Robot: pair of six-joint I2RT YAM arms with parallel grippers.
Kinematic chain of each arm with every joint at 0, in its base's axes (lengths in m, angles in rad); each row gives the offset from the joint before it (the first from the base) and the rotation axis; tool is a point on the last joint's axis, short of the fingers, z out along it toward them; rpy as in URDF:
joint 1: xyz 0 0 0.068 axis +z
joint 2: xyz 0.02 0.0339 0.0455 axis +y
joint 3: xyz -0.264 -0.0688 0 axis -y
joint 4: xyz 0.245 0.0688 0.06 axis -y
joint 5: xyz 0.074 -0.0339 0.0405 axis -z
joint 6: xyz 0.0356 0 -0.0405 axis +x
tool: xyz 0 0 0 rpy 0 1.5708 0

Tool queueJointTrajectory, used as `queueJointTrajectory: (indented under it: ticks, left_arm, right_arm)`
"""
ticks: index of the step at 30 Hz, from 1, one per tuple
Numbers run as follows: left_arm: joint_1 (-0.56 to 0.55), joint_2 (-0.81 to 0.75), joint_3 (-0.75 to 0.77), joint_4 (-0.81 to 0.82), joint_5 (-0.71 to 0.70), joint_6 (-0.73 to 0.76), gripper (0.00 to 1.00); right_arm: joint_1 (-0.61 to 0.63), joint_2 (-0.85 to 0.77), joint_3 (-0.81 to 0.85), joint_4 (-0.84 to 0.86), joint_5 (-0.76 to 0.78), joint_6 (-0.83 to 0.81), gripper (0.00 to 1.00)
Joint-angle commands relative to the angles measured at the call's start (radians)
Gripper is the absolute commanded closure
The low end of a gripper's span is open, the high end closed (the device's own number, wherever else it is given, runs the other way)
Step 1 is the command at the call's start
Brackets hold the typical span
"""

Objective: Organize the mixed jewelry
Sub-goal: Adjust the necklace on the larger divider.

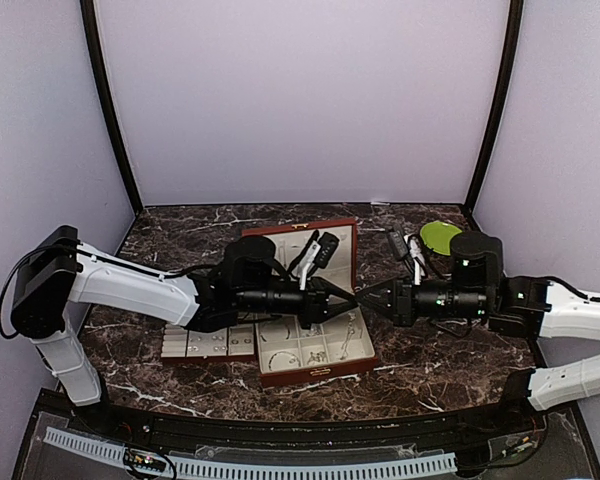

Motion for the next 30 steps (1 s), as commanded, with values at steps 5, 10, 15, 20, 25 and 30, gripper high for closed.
queueJointTrajectory:
  ticks: [5, 10, 15, 20, 25, 30]
  left_arm:
    - [-0.004, -0.068, -0.033, 0.091, -0.039, -0.028, 1.0]
    - [-0.005, -0.086, -0.036, 0.076, -0.036, -0.03, 1.0]
    - [-0.005, -0.097, -0.032, 0.053, -0.036, -0.032, 1.0]
    - [-0.004, -0.107, -0.026, 0.022, -0.033, -0.028, 1.0]
    - [-0.005, -0.122, -0.026, -0.004, -0.034, -0.019, 1.0]
    - [-0.005, -0.129, -0.022, -0.022, -0.033, -0.013, 1.0]
  right_arm:
    - [-0.005, -0.059, -0.048, 0.036, 0.065, 0.032, 0.74]
    - [-0.013, -0.09, -0.075, 0.056, 0.079, 0.042, 0.52]
    - [-0.013, -0.063, -0.08, 0.063, 0.078, 0.03, 0.53]
    - [-0.011, -0.026, -0.097, 0.108, 0.073, 0.02, 0.62]
    - [-0.011, 0.005, -0.105, 0.166, 0.085, 0.004, 0.7]
    - [-0.011, 0.054, -0.094, 0.195, 0.092, -0.011, 0.74]
